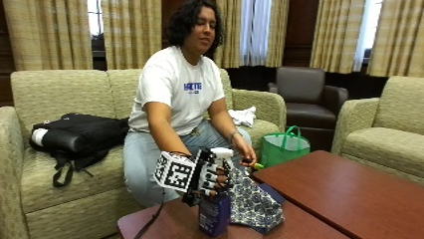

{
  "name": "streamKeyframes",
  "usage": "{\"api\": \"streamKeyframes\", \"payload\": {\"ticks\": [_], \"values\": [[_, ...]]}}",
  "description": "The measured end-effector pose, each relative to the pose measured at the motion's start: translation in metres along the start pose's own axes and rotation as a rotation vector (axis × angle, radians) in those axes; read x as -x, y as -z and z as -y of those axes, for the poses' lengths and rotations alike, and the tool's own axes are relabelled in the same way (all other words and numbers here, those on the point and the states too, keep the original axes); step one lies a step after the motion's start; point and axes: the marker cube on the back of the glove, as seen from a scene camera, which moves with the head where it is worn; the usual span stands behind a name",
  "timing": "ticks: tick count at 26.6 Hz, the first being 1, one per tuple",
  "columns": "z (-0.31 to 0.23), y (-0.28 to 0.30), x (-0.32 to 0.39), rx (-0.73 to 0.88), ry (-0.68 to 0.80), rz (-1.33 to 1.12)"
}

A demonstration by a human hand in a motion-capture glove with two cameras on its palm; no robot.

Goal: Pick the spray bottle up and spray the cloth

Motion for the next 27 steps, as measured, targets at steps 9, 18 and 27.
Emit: {"api": "streamKeyframes", "payload": {"ticks": [9,18,27], "values": [[-0.023,0.03,0.048,-0.036,0.07,0.06],[-0.042,0.082,0.134,0.073,0.152,-0.036],[-0.04,0.094,0.2,0.36,0.171,-0.397]]}}
